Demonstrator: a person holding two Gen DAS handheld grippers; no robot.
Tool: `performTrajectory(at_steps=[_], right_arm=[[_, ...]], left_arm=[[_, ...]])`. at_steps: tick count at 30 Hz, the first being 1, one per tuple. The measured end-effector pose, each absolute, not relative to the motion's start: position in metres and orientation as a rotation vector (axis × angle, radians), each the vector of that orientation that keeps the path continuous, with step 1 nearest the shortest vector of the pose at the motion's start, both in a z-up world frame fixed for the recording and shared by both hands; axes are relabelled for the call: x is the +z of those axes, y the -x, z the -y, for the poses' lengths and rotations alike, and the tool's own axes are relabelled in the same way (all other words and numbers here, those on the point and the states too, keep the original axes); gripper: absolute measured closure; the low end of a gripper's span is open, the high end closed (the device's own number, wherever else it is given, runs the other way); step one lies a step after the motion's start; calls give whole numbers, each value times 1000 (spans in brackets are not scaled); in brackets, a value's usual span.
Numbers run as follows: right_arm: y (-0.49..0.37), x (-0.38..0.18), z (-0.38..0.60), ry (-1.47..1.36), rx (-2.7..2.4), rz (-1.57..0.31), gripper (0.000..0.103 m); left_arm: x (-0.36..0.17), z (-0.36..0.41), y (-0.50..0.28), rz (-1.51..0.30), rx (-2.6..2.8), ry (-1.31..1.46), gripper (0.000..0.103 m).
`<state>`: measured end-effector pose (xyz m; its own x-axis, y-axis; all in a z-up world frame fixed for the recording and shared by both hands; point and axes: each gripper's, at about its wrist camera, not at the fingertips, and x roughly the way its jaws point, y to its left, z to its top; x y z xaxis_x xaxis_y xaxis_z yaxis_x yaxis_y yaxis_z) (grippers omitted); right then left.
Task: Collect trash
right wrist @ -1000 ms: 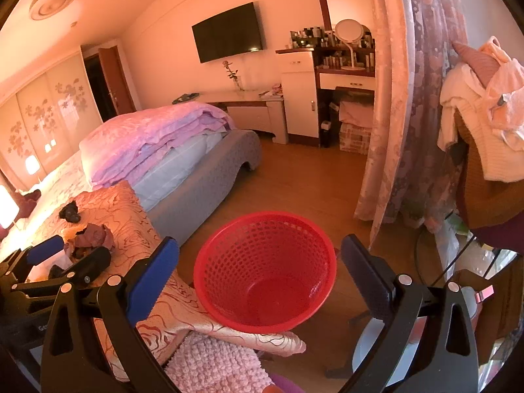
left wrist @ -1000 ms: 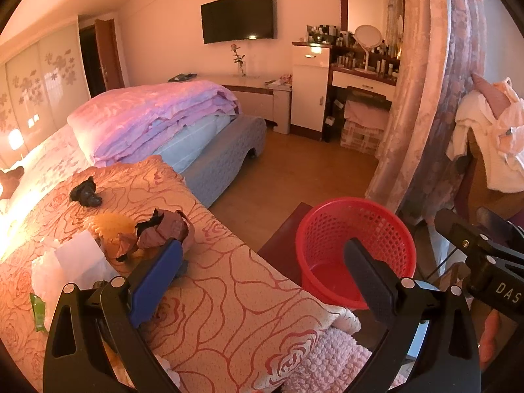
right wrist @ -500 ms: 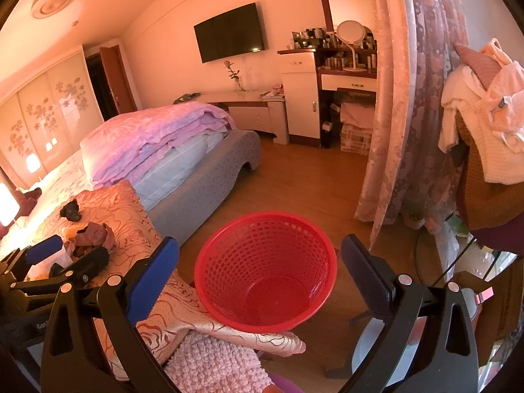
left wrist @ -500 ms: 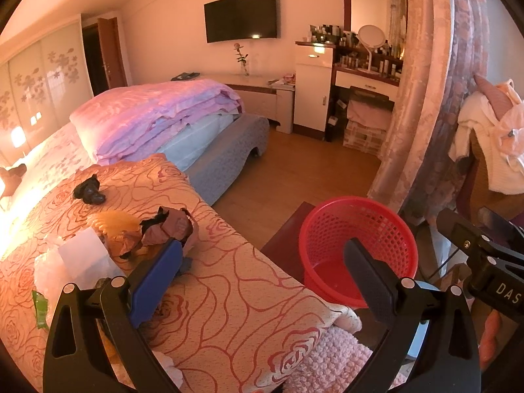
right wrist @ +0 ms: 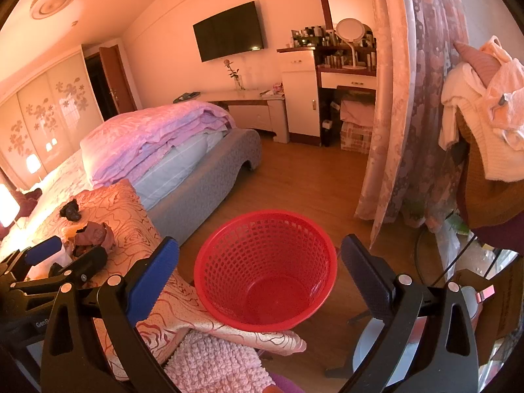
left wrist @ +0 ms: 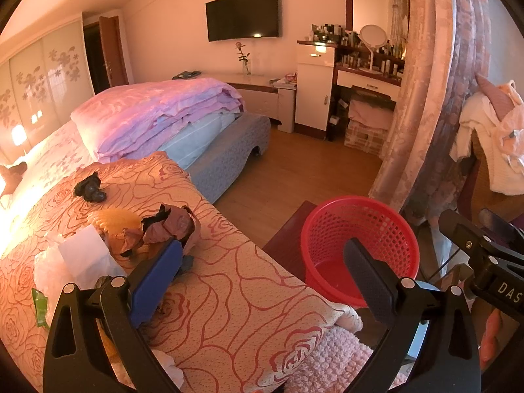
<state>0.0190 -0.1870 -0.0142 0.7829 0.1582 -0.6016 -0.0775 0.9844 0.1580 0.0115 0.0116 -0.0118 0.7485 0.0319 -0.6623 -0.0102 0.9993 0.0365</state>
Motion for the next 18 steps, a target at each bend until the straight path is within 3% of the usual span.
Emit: performTrajectory(at_steps=[18], right_arm=[[-17, -22, 189, -134, 122, -661, 7]], left_arm=[[-11, -11, -12, -725, 24, -30, 8]])
